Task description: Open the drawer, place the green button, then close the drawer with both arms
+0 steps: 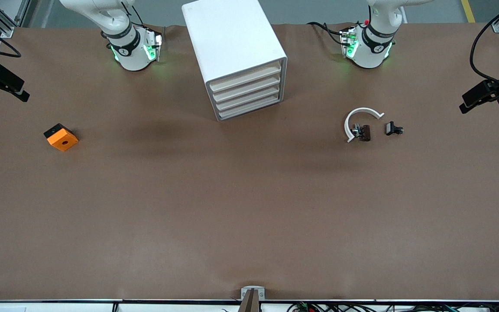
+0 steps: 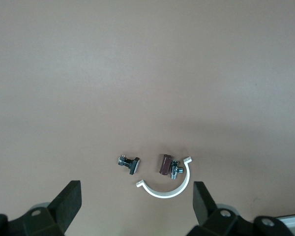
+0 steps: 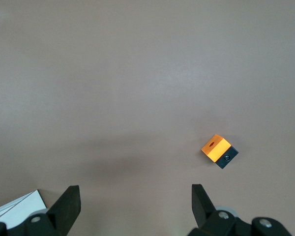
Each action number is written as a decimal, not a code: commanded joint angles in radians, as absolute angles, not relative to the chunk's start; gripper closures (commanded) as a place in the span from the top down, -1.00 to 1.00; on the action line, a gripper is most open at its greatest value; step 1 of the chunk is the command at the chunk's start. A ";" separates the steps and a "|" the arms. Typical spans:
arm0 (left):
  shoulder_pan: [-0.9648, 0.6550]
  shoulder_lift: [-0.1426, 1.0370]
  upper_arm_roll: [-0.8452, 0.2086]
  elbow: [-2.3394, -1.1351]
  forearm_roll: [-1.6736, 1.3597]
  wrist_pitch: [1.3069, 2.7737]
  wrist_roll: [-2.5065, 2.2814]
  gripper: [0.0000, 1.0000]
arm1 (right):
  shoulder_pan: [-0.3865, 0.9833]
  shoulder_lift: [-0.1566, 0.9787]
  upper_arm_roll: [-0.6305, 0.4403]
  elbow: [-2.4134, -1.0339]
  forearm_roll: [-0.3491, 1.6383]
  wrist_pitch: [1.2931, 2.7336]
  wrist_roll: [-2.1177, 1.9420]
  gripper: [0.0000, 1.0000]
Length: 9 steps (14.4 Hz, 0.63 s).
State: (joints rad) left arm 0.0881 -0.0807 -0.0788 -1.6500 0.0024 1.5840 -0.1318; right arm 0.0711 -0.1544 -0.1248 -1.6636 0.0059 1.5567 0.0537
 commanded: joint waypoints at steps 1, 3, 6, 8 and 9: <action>0.087 -0.107 -0.115 -1.677 0.001 1.578 -0.114 1.00 | 0.052 -0.143 -0.112 -1.626 -0.009 1.542 0.046 1.00; 0.087 -0.104 -0.133 -1.677 0.003 1.583 -0.114 1.00 | 0.052 -0.143 -0.112 -1.625 -0.009 1.542 0.046 1.00; 0.086 -0.104 -0.135 -1.675 0.003 1.583 -0.112 1.00 | 0.052 -0.143 -0.112 -1.624 -0.009 1.542 0.046 1.00; 0.086 -0.095 -0.135 -1.671 0.003 1.583 -0.112 1.00 | 0.052 -0.143 -0.112 -1.624 -0.009 1.542 0.046 1.00; 0.086 -0.092 -0.135 -1.667 0.003 1.583 -0.113 1.00 | 0.052 -0.143 -0.112 -1.624 -0.009 1.542 0.046 1.00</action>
